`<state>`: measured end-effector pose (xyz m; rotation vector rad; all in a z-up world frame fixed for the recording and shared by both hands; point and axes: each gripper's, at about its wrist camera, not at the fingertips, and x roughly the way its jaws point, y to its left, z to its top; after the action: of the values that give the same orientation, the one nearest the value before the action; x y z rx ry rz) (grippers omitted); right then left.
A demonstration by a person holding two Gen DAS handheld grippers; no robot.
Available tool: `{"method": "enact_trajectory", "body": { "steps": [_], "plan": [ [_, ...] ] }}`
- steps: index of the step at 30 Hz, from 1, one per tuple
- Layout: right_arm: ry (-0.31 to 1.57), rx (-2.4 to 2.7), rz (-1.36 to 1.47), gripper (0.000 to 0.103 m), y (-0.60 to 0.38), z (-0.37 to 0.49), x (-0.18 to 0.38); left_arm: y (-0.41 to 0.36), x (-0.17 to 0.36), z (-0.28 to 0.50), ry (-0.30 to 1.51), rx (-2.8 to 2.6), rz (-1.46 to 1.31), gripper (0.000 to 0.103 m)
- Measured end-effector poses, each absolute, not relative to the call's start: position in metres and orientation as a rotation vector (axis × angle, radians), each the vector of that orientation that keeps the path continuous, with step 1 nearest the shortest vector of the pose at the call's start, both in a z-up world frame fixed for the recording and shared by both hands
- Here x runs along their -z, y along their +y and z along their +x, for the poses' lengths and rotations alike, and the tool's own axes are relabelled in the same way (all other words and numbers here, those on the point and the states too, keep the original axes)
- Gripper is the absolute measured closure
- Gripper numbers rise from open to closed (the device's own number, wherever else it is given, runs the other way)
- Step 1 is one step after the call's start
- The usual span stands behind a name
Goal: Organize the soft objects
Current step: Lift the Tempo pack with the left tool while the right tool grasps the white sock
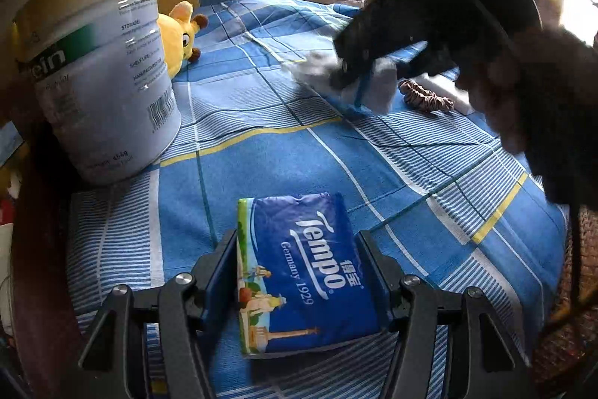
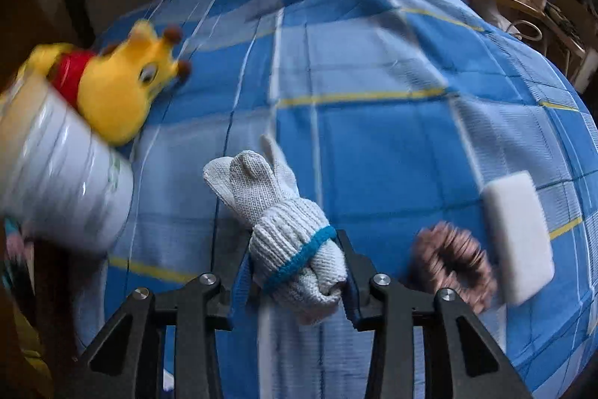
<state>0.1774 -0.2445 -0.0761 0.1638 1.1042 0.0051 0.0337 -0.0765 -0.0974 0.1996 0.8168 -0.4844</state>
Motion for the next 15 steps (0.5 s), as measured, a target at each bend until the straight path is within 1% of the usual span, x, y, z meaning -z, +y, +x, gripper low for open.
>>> {"method": "enact_trajectory", "body": {
  "steps": [3,8,12,15],
  "plan": [
    [1.132,0.025,0.149,0.063,-0.243,0.176,0.087,-0.076,0.097,0.033,0.816,0.483,0.196,0.041],
    [1.144,0.006,0.231,0.062,-0.255,0.178,0.091,-0.076,0.096,0.029,0.811,0.473,0.201,0.043],
    [1.135,0.008,0.171,0.062,-0.252,0.177,0.089,-0.073,0.095,0.03,0.815,0.463,0.186,0.05],
    [1.129,0.015,0.14,0.062,-0.245,0.176,0.089,-0.072,0.094,0.031,0.819,0.461,0.182,0.051]
  ]
}}
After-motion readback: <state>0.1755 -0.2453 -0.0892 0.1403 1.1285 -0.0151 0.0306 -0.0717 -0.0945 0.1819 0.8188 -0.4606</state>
